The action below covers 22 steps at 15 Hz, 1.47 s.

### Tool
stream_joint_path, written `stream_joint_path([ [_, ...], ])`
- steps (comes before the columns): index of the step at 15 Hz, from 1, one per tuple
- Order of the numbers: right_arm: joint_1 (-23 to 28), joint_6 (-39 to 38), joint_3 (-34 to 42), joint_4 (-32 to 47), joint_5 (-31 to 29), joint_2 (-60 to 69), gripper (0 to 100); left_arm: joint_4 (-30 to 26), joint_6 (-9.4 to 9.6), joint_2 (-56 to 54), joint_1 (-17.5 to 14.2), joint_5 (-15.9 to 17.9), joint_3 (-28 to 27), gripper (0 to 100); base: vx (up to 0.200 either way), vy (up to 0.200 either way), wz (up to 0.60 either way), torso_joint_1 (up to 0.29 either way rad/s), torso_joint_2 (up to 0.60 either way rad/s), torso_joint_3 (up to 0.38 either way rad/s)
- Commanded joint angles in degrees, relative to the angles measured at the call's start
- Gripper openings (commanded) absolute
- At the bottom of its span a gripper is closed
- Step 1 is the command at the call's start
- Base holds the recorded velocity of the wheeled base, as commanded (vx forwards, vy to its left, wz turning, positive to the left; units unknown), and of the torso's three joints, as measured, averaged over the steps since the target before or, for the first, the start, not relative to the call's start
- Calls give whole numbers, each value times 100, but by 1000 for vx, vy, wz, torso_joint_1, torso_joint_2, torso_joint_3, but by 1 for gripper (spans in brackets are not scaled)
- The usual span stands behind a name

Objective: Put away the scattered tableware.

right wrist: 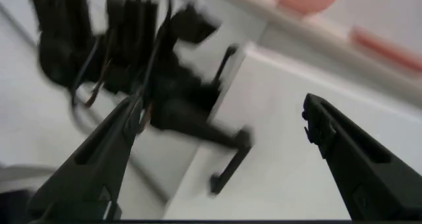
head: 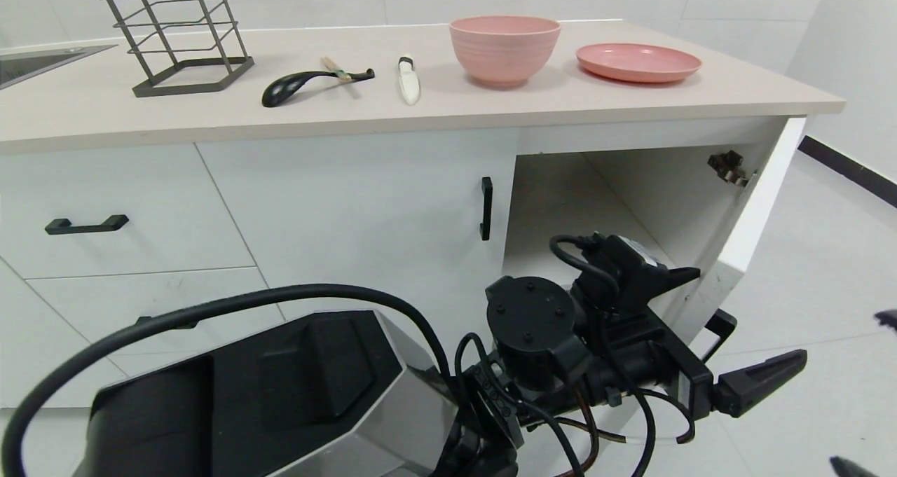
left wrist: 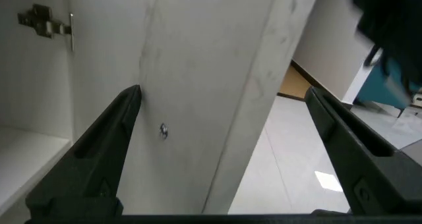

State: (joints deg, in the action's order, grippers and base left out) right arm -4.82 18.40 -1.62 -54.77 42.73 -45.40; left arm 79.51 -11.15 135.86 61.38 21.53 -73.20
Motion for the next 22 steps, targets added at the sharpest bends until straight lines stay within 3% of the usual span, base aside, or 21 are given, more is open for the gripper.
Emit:
stream_joint_path([
  [1,16,-20,-321,-297,-45,-118,100,3,-1,98,67,-17,8,100,0,0,0,0,0,0],
  [4,16,-82,-532,-992,-63,-338,100,39,-10,230,243,-105,-62,100,0,0,0,0,0,0],
  [9,42,-398,-1060,-2020,-704,-769,100,47,-80,406,577,-114,-194,100,0,0,0,0,0,0],
  [16,174,-460,-1270,-2117,-845,-804,100,3,-317,1285,972,-316,-1671,100,0,0,0,0,0,0],
  [20,227,-460,-1297,-2108,-854,-795,100,-14,-370,1645,1166,-334,-2137,100,0,0,0,0,0,0],
  [22,279,-460,-1314,-2117,-854,-769,100,-58,-370,1953,1298,-334,-2655,100,0,0,0,0,0,0],
])
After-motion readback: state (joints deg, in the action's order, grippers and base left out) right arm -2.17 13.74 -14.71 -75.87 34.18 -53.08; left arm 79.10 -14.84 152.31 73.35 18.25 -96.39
